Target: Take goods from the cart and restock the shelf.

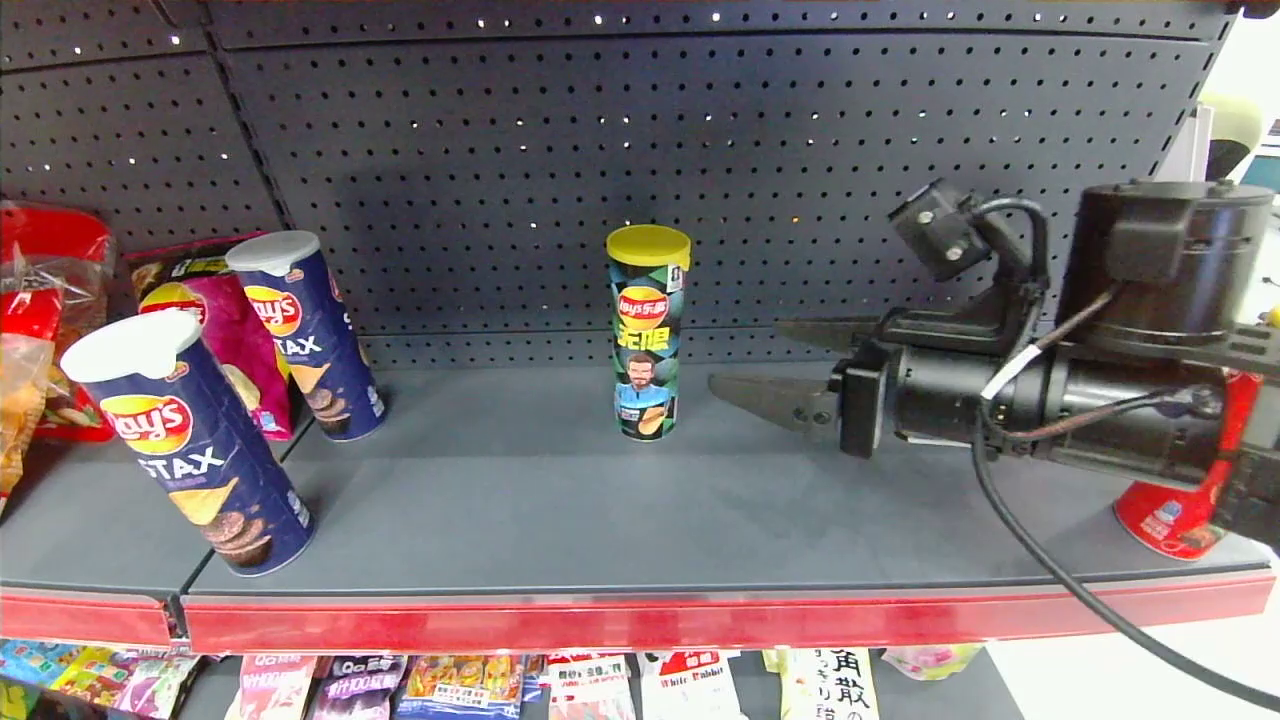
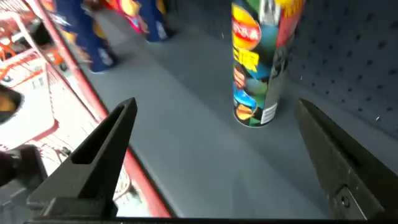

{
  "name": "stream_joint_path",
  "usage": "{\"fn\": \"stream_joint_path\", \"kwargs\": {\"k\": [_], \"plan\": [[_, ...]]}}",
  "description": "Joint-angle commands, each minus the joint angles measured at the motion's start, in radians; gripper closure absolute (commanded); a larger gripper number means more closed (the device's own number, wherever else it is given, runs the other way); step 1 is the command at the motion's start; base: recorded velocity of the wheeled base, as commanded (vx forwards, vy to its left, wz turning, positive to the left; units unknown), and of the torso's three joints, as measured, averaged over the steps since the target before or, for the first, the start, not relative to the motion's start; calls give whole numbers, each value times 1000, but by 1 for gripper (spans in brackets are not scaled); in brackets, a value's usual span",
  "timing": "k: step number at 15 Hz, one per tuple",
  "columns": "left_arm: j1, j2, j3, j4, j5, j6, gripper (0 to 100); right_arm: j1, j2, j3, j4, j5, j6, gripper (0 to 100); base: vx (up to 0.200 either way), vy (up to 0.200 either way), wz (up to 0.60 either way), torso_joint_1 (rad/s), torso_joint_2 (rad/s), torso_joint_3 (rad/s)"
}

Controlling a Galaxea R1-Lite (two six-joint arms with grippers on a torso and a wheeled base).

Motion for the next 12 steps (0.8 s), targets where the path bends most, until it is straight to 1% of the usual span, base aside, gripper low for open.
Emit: {"fn": "stream_joint_path", "kwargs": {"k": [1,2,3,6,8,9,10,12], "plan": [[1,12,2,-14,4,0,100,-26,117,-48,-4,-1,2,0,0,0,0,0,0,0],[1,17,0,-17,9,0,100,-45,146,-71,-4,-1,1,0,0,0,0,0,0,0],[1,18,0,-26,9,0,100,-68,191,-125,-4,-2,2,0,0,0,0,0,0,0],[1,24,-1,-31,10,0,100,-91,280,-218,-4,-1,1,0,0,0,0,0,0,0],[1,24,-4,-31,10,0,100,-92,324,-275,-4,1,1,0,0,0,0,0,0,0],[1,23,-6,-31,17,0,100,-92,364,-335,-2,1,1,0,0,0,0,0,0,0],[1,23,-7,-31,23,0,100,-91,380,-367,-2,4,2,0,0,0,0,0,0,0],[1,23,-10,-31,24,0,100,-88,401,-399,-2,6,1,0,0,0,0,0,0,0]]}}
